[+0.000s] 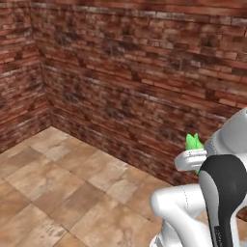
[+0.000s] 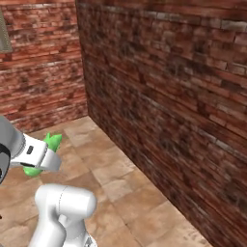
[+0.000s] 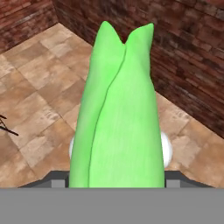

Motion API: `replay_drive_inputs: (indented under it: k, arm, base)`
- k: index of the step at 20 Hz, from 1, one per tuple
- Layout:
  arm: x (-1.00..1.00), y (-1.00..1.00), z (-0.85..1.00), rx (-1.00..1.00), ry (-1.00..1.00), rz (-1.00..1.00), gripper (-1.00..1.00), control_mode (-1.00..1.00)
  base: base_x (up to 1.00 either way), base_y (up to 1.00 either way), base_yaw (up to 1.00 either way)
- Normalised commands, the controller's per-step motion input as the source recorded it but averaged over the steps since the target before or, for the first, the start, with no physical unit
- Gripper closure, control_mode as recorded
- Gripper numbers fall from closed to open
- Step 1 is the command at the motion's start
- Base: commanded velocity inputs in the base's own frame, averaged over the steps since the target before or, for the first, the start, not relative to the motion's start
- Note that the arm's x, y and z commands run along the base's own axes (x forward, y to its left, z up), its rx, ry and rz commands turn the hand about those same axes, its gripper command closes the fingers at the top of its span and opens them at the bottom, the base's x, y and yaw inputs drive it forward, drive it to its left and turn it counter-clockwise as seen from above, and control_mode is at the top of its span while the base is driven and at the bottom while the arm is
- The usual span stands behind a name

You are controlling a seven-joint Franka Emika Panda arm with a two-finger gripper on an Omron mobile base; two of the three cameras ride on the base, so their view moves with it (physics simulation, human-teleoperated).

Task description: Gather the sweet potato and corn from the fridge and place them on a tray on the dining counter. Then gather the fish and steak from the fridge and place them on the other tray.

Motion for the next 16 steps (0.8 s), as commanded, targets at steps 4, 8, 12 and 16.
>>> replay_drive_inputs:
  k: [4,8,12,16]
  arm:
    - [0.00,0.00,0.00,0.00,0.00,0.00,1.00,1.00]
    - [0.00,0.00,0.00,0.00,0.00,0.00,1.00,1.00]
    - [0.00,0.00,0.00,0.00,0.00,0.00,1.00,1.00]
    - [0.00,0.00,0.00,0.00,0.00,0.00,1.00,1.00]
  base:
    - [0.89,-0.05,0.48]
    - [0.97,-0.08,0.48]
    - [0.98,-0.10,0.48]
    - [0.97,-0.11,0.48]
